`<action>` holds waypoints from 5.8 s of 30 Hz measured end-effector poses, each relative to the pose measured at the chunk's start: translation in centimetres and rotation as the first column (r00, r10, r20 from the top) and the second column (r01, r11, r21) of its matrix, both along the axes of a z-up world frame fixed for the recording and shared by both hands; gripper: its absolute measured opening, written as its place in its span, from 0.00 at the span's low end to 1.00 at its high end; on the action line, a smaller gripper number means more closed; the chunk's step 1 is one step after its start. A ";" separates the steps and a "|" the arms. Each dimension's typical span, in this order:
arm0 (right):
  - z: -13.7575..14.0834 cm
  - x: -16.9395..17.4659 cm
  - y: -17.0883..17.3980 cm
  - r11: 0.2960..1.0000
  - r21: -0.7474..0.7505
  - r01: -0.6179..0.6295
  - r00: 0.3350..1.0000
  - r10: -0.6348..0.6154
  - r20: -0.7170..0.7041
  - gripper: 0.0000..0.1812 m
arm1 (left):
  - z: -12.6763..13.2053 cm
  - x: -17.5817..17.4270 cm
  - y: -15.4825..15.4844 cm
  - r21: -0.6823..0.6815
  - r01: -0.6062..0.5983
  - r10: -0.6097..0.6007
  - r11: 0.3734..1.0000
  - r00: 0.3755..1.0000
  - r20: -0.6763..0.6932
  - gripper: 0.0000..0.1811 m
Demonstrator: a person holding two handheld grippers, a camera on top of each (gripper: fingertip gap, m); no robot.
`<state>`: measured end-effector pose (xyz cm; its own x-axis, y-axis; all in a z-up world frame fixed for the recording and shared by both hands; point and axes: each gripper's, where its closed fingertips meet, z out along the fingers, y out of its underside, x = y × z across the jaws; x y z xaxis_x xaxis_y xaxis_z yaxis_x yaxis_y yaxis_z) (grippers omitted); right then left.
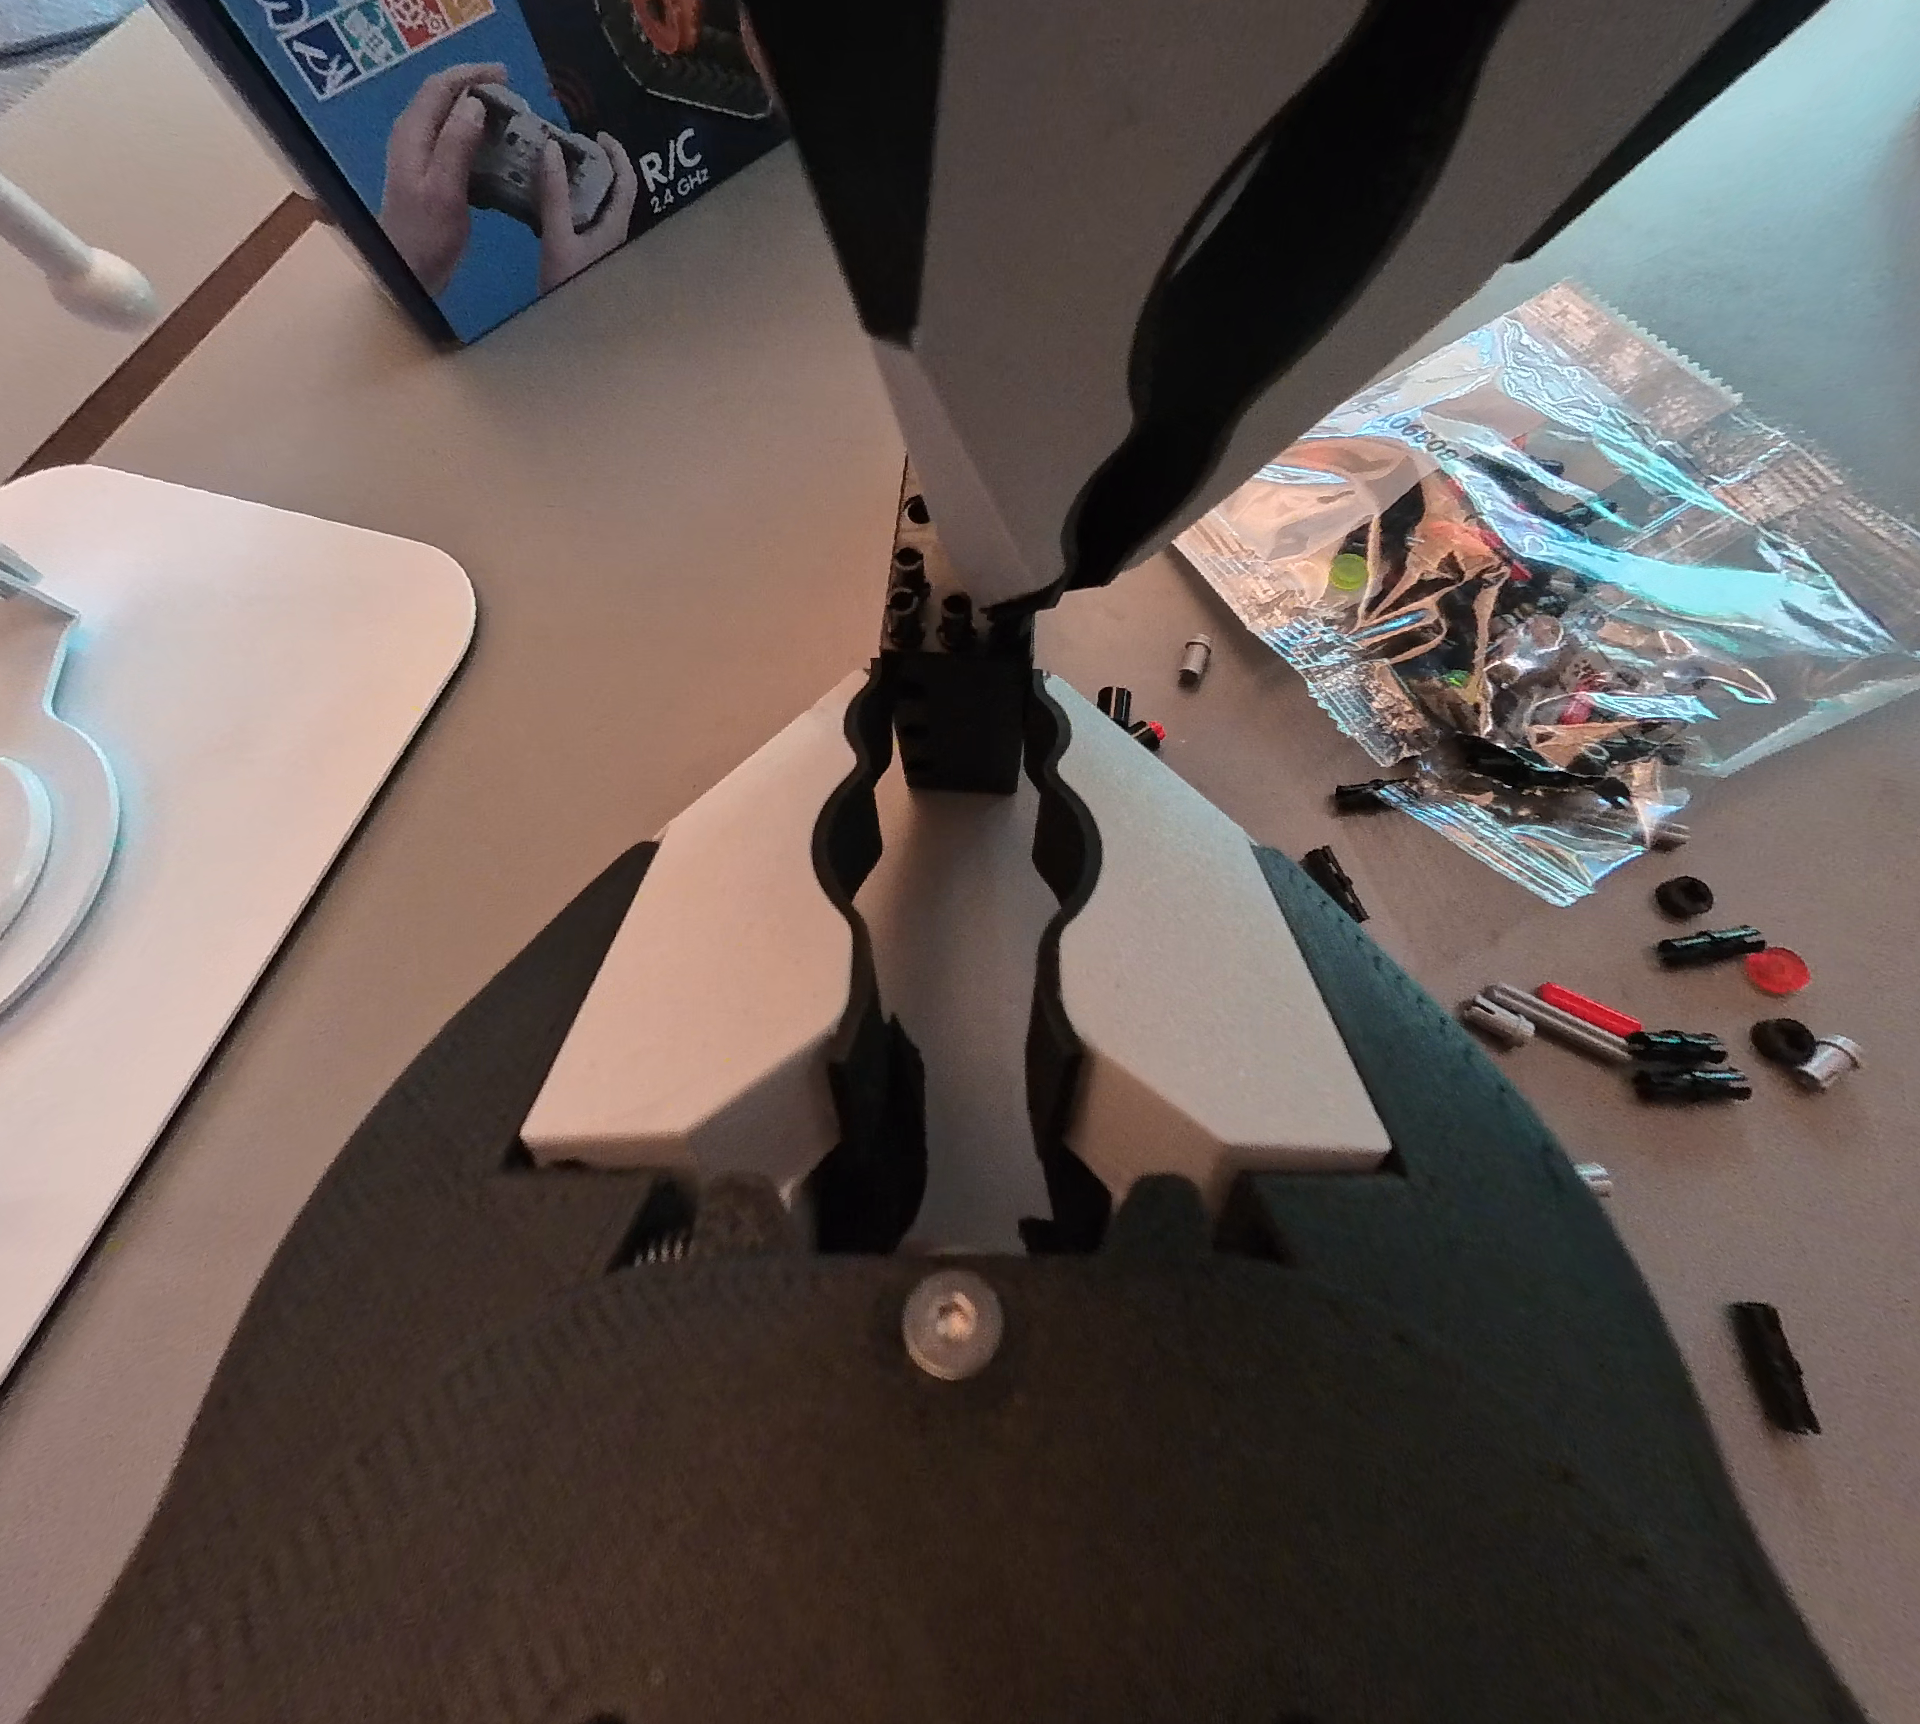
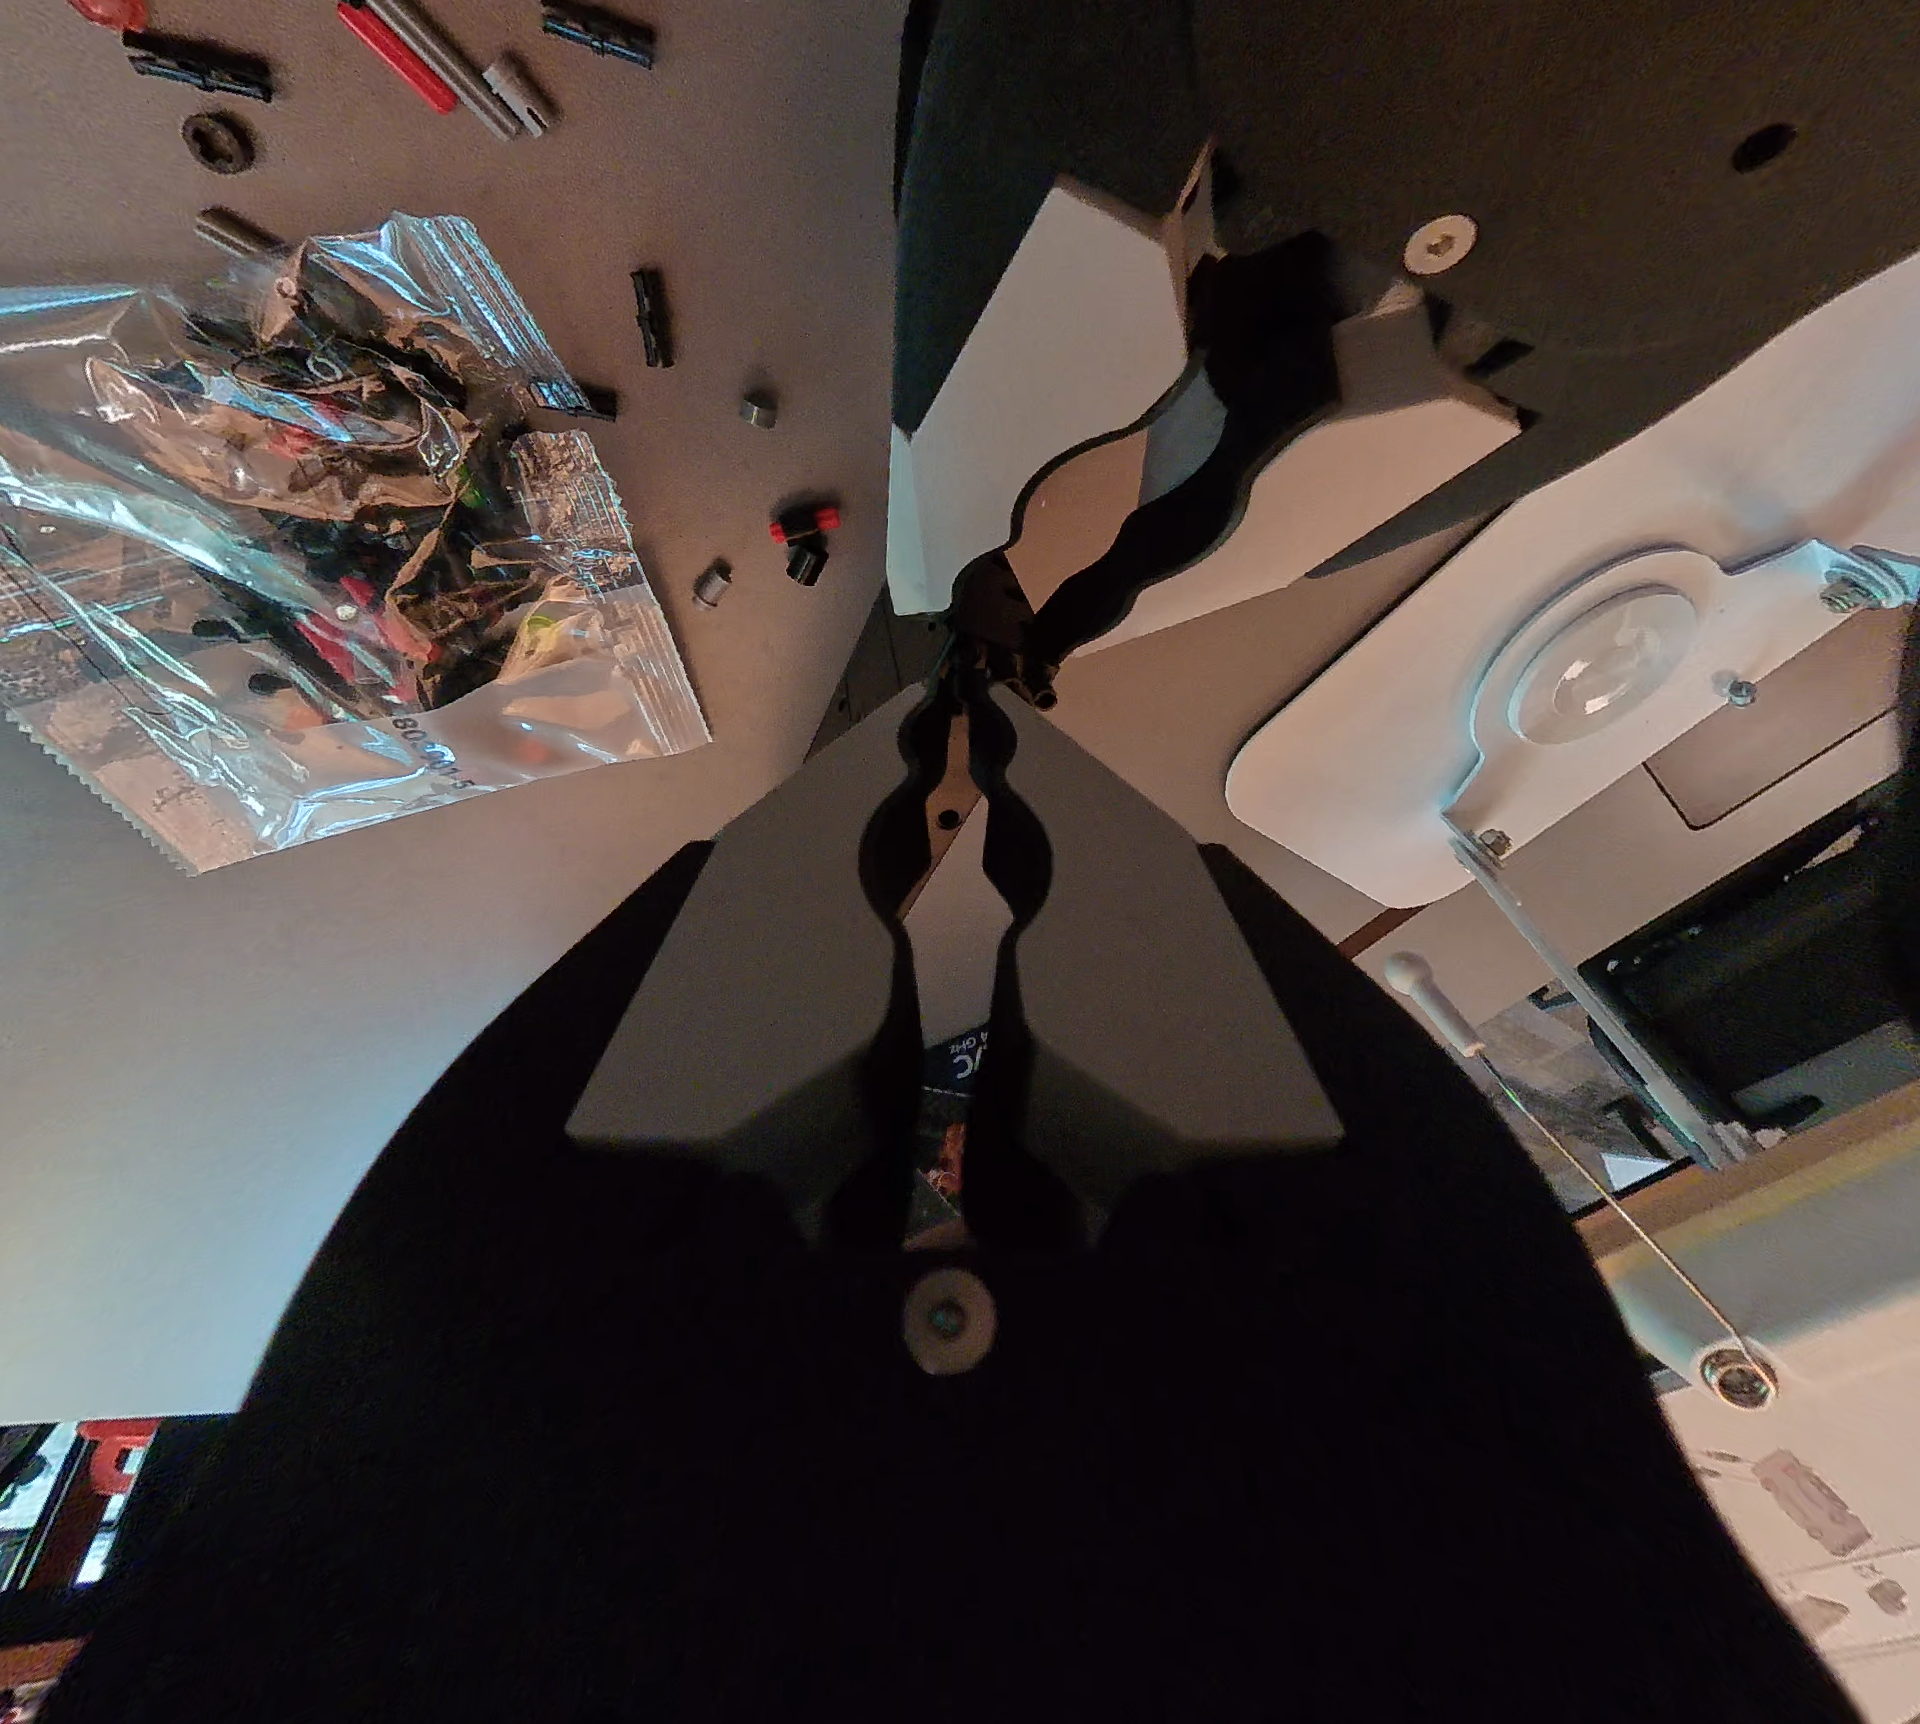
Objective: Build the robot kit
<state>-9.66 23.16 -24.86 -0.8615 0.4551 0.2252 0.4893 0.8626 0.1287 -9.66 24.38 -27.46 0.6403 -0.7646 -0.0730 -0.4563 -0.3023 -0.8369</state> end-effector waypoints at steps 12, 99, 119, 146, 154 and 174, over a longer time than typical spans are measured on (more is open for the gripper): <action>-0.1 0.0 0.2 0.997 0.048 -0.063 0.996 0.060 0.066 0.00 | 0.0 0.0 0.1 -0.010 0.009 -0.009 1.000 1.000 0.012 0.13; 0.4 0.7 1.0 0.934 0.248 -0.258 0.966 0.249 0.066 0.01 | 0.0 0.9 0.4 0.008 0.039 -0.039 0.999 0.999 -0.017 0.13; 5.8 1.4 -2.3 0.586 -0.772 0.246 0.705 -0.654 -0.272 0.01 | 8.7 1.8 -1.8 0.688 0.101 0.160 0.719 0.939 -0.305 0.03; 8.0 1.3 -2.2 -0.004 -0.998 0.057 0.404 -0.914 0.027 0.01 | 10.4 1.7 -1.7 0.776 0.016 0.310 0.631 0.911 -0.271 0.00; 8.5 1.4 -2.2 -0.083 -0.995 -0.046 0.361 -0.931 0.061 0.03 | 10.7 1.7 -1.8 0.794 0.031 0.331 0.607 0.899 -0.288 0.01; 8.8 1.2 -2.0 -0.098 -0.992 -0.076 0.316 -0.946 0.069 0.02 | 10.7 1.7 -1.7 0.815 0.069 0.373 0.576 0.864 -0.337 0.01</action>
<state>-8.48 21.16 -16.11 -0.0942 0.8399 -0.5345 0.2109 -0.5079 -0.8352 -7.97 22.65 -16.72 0.4642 -0.1484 -0.8732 -0.8322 0.2645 -0.4873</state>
